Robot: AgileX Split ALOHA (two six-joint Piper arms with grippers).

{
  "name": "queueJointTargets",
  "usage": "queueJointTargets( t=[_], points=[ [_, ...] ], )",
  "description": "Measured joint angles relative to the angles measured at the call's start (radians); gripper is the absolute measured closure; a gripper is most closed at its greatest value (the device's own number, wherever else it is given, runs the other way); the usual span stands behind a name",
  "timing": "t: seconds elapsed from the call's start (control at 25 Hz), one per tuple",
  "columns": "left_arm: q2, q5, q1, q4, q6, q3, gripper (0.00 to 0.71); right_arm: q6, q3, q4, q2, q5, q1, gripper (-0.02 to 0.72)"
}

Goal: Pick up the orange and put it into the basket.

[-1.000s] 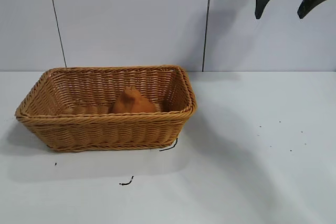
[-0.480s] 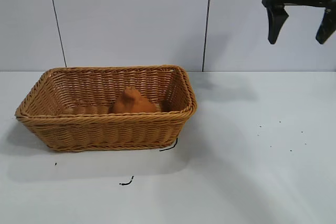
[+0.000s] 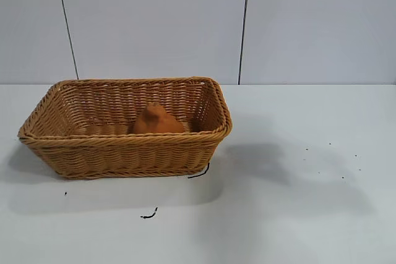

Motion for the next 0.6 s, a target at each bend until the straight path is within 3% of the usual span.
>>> queueJointTargets(
  t=[0.2,0.6],
  points=[
    [0.000,0.000,0.000,0.000,0.000,0.000,0.071,-0.009,0.166,0.000,-0.302,-0.100,0.000,0.027],
    [0.000,0.000,0.000,0.000,0.000,0.000,0.071,-0.016,0.221,0.010,-0.771,-0.127,0.000,0.027]
  ],
)
